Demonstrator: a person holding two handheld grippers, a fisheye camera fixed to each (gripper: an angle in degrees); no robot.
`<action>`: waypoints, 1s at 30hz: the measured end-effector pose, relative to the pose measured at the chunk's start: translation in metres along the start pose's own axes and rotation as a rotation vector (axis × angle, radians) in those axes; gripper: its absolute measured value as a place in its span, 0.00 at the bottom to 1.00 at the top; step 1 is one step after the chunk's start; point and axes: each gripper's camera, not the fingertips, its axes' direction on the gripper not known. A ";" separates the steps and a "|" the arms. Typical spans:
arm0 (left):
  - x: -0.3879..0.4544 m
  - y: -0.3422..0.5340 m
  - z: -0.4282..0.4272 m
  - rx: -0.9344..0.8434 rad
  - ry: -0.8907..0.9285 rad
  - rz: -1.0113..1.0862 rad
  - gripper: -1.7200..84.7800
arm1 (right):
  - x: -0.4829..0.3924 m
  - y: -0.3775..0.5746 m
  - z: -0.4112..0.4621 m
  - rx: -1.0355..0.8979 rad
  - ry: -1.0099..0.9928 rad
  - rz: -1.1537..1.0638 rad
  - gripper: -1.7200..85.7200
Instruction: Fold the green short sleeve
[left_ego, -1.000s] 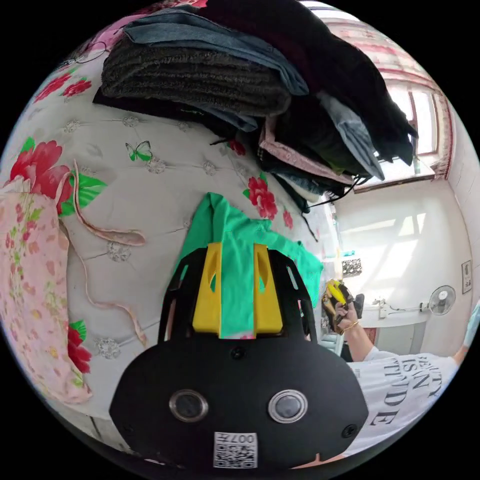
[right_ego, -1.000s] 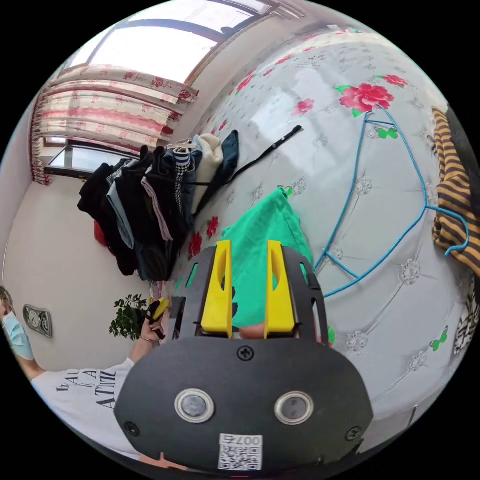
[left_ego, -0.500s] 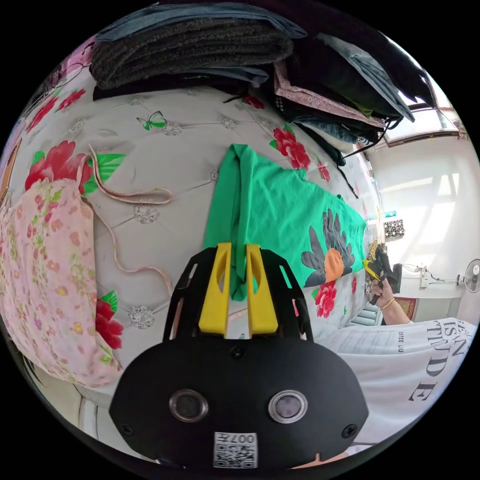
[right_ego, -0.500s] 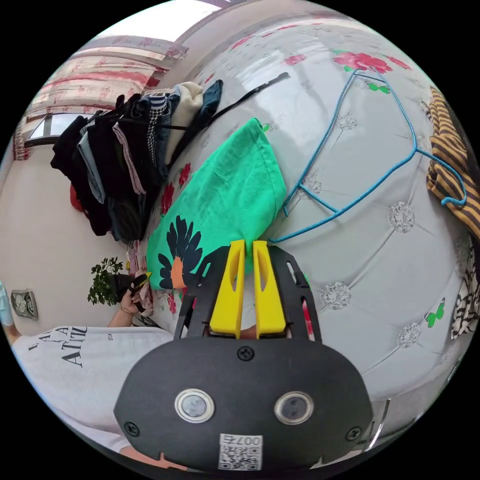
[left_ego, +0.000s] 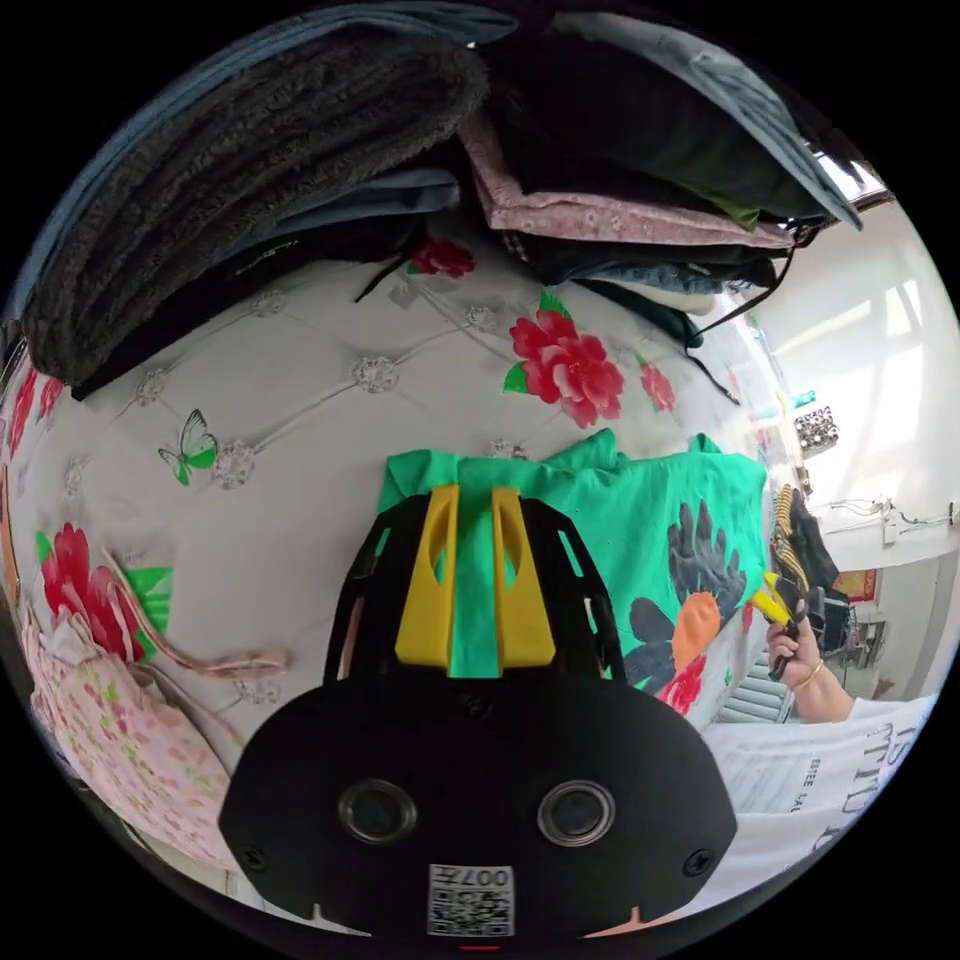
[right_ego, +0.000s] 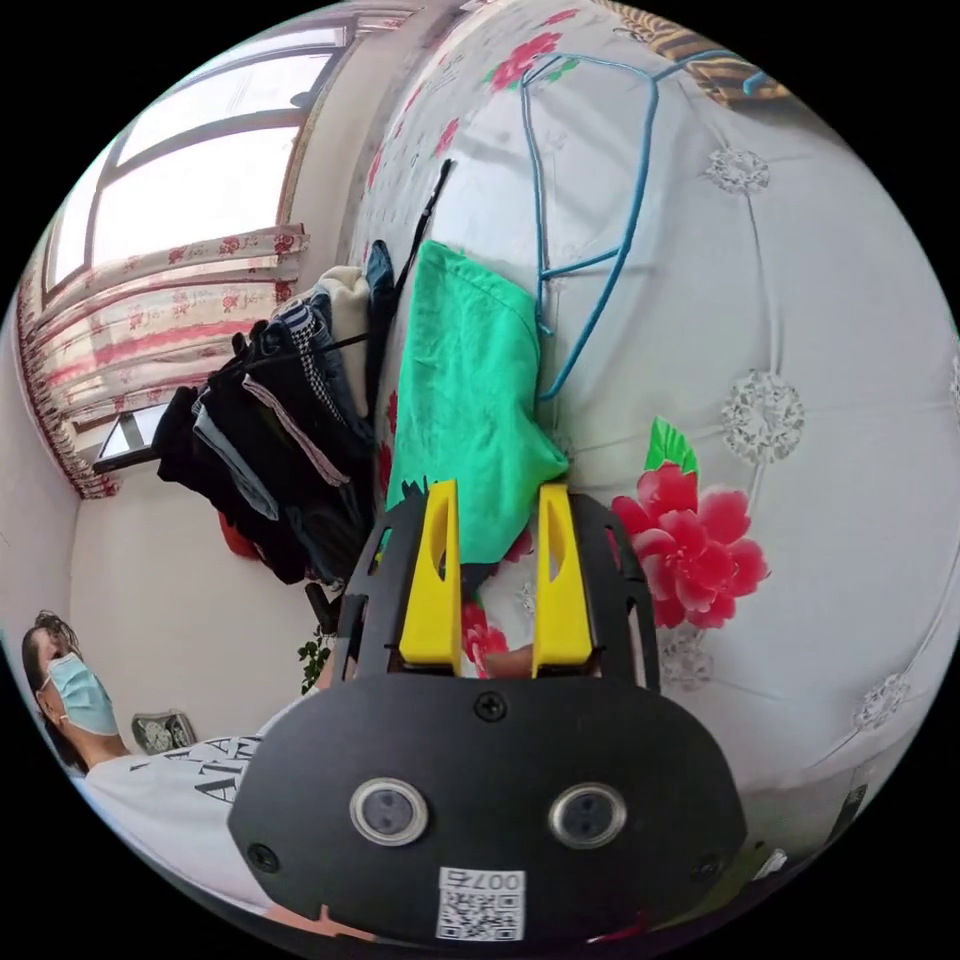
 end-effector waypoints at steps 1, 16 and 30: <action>-0.003 -0.004 0.006 0.005 -0.033 -0.012 0.02 | -0.004 -0.001 0.004 -0.002 0.019 0.004 0.08; -0.082 0.134 -0.053 0.241 0.220 -0.392 0.05 | -0.273 0.107 0.131 -0.423 0.131 -1.157 0.05; -0.060 0.199 -0.014 0.189 0.411 -0.404 0.15 | -0.176 0.137 0.229 -0.657 0.296 -0.773 0.13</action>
